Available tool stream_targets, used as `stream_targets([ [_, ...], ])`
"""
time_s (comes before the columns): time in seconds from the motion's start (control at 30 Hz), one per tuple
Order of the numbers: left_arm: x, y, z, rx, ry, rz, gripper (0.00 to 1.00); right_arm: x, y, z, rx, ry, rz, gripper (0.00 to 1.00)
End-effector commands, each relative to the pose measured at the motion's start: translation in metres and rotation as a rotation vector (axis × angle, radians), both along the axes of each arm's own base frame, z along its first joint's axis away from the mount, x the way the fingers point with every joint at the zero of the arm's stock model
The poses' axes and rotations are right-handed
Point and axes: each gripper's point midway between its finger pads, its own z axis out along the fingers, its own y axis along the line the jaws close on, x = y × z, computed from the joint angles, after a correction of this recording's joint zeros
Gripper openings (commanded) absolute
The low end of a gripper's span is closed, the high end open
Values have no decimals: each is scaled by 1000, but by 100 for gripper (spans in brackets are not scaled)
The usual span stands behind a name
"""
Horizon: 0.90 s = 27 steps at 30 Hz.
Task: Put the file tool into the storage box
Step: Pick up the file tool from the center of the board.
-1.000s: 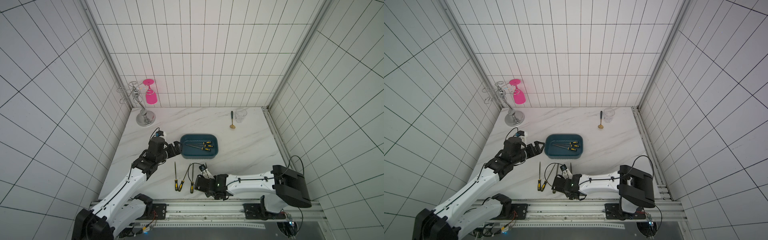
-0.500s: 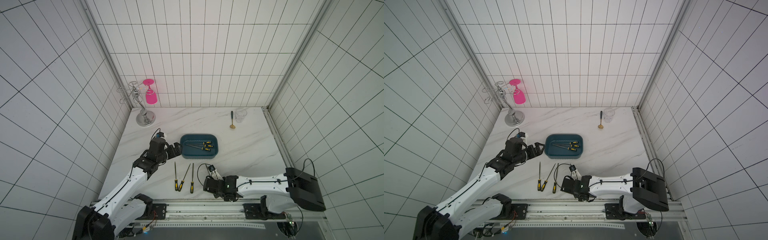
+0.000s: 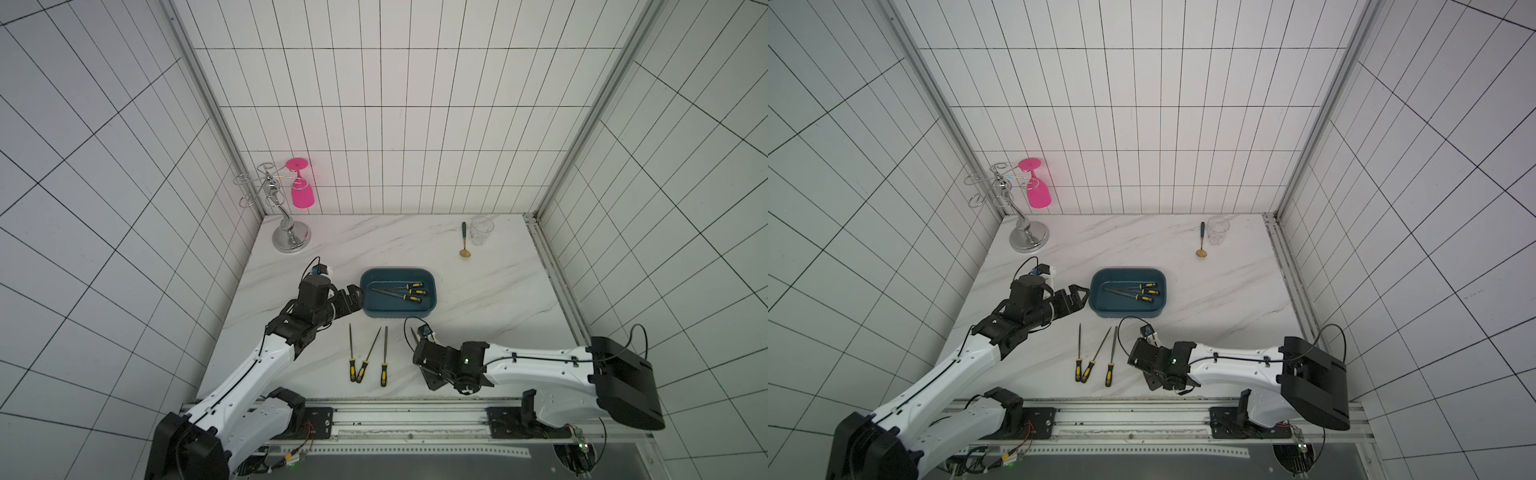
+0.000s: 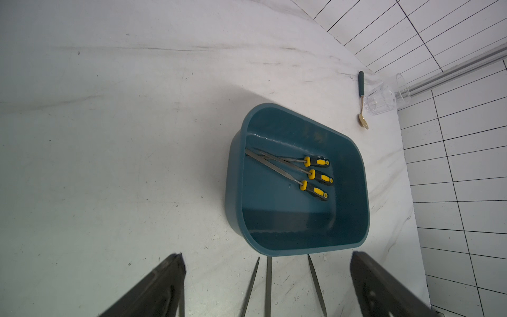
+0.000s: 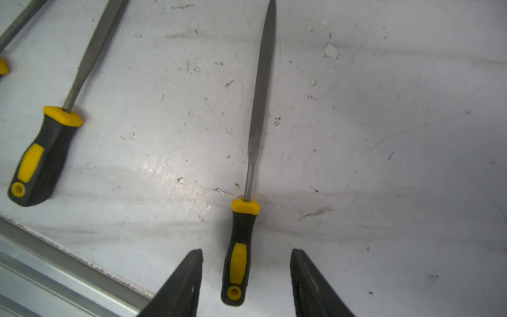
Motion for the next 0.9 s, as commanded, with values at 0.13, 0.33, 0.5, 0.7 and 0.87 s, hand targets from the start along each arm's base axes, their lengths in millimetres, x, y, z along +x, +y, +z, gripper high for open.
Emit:
stream_targets([
  [0.13,0,4,6,13,-31,1,98,-7,-6,-19,-102,69,6,53],
  [0.33,0,9,8,18,-42,16,98,-7,-5,-27,-149,84,9,48],
  [0.5,-1,13,11,19,-61,30,98,-7,-8,-30,-184,80,10,38],
  [0.7,-1,15,17,5,-82,42,98,-5,-13,-26,-243,54,14,20],
  [0.87,-2,17,26,0,-101,45,98,0,-12,-12,-219,9,7,7],
])
